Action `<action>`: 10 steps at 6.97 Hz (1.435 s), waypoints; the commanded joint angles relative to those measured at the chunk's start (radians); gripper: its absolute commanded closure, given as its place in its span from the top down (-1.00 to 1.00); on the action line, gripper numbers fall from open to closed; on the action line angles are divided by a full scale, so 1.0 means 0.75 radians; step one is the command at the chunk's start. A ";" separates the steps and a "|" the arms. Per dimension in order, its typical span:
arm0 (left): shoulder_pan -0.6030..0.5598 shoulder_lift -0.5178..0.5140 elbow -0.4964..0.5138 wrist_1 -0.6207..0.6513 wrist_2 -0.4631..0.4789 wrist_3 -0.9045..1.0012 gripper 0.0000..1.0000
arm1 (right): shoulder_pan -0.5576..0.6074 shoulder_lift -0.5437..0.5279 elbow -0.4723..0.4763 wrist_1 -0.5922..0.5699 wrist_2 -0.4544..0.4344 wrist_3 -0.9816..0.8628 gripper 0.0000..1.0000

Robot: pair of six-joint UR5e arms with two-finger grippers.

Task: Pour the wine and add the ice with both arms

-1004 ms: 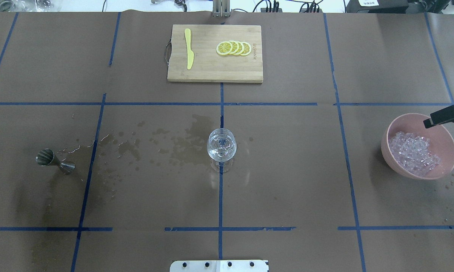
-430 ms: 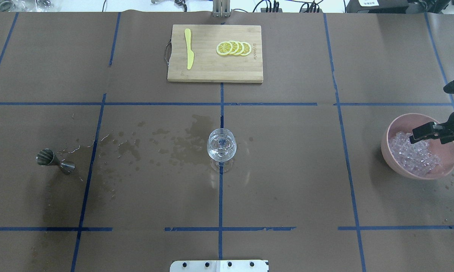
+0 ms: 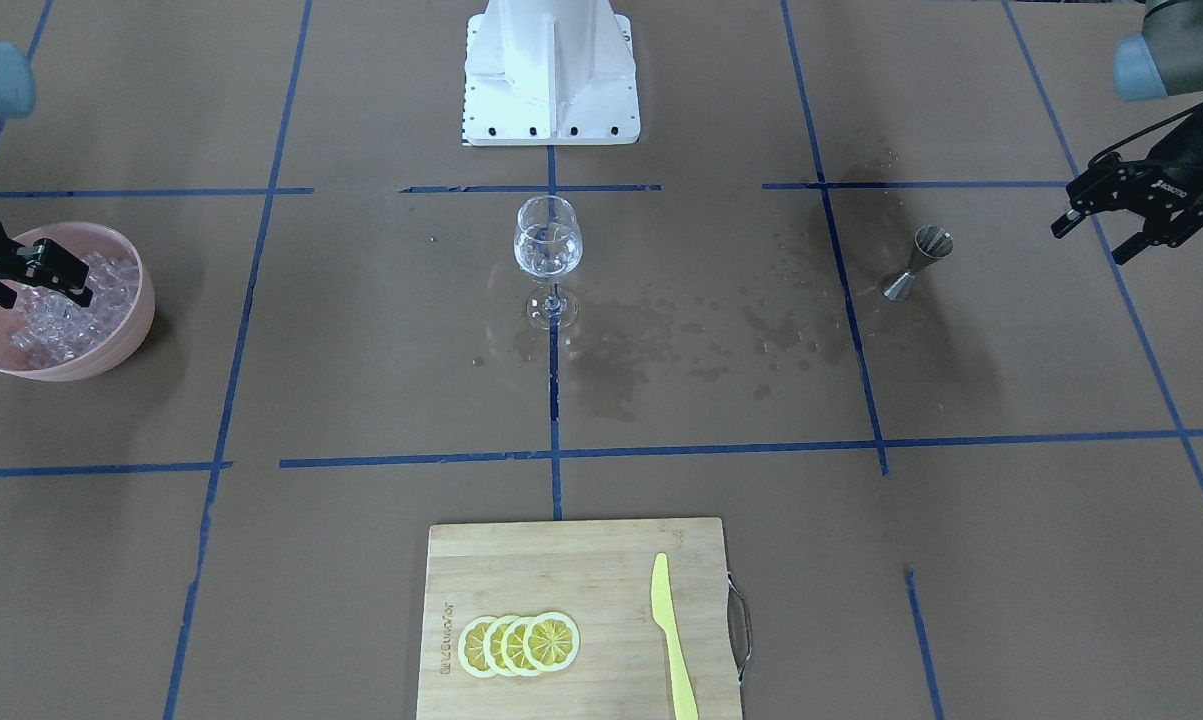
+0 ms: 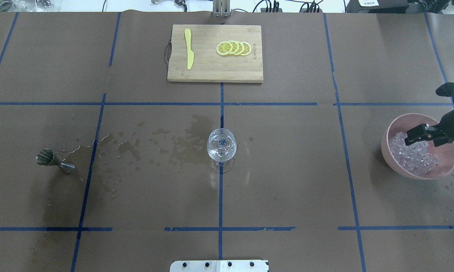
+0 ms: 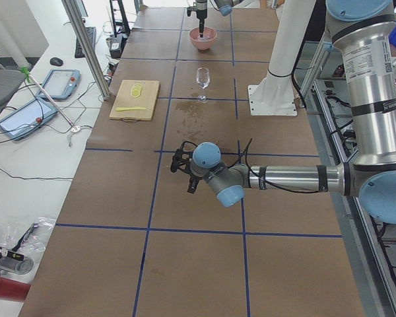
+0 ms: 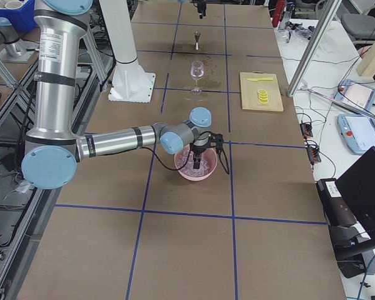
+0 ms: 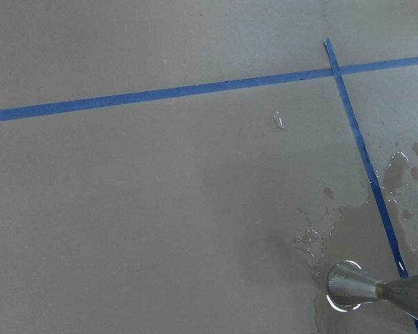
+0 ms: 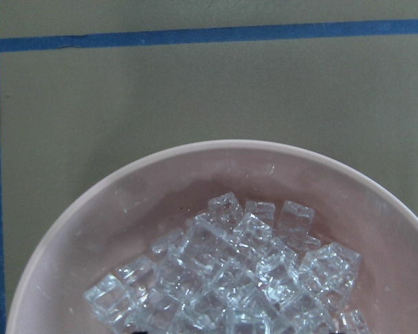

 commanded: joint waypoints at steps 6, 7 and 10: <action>-0.001 0.004 -0.015 -0.007 0.006 -0.006 1.00 | 0.000 0.003 0.012 0.001 0.022 0.004 -1.00; -0.003 0.006 -0.015 -0.015 0.006 -0.006 1.00 | 0.061 0.003 0.114 -0.013 0.060 0.004 -1.00; -0.005 -0.008 -0.042 -0.027 0.008 -0.006 1.00 | 0.070 0.180 0.278 -0.023 0.087 0.314 -1.00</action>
